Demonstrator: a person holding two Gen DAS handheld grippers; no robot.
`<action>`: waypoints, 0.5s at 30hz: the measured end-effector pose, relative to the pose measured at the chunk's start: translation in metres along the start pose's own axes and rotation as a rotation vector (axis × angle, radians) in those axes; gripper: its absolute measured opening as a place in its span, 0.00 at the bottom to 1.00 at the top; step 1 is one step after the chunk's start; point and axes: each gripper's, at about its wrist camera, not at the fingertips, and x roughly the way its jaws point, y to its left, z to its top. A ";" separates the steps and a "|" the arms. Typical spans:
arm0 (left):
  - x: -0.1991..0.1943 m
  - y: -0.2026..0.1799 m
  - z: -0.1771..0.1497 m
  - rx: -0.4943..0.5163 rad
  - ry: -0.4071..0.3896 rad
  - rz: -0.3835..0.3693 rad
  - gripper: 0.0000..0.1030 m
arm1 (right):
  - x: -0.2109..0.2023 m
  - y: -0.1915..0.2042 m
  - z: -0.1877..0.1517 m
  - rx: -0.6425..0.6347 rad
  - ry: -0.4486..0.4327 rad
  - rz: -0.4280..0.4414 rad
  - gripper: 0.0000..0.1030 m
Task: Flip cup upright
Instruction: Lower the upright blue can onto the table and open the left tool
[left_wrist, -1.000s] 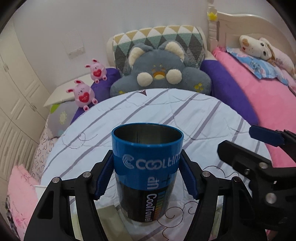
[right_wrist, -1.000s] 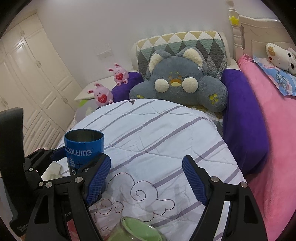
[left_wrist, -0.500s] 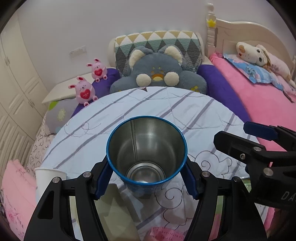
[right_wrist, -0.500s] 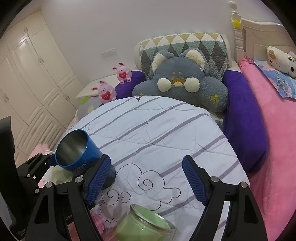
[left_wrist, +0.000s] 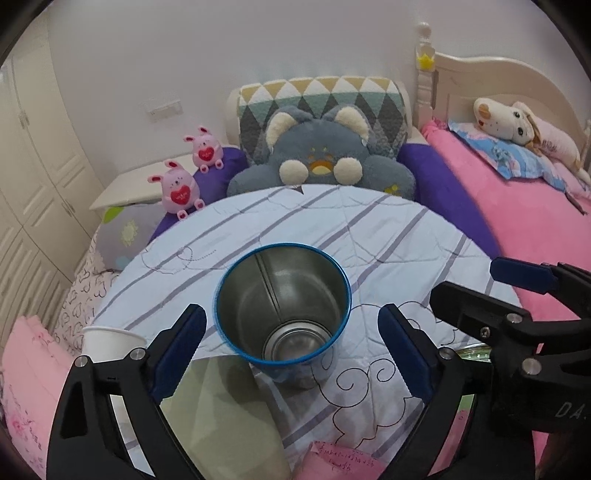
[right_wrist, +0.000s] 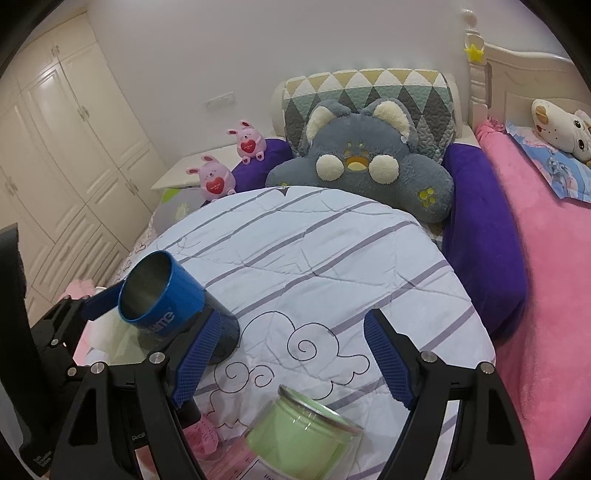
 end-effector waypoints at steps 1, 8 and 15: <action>-0.002 0.001 0.000 -0.001 -0.001 -0.005 0.94 | -0.002 0.001 -0.001 -0.001 -0.003 0.000 0.79; -0.031 0.007 -0.009 0.004 -0.047 0.003 0.97 | -0.020 0.015 -0.004 -0.023 -0.019 -0.009 0.79; -0.081 0.030 -0.027 -0.037 -0.125 0.017 0.98 | -0.049 0.040 -0.015 -0.068 -0.059 -0.019 0.79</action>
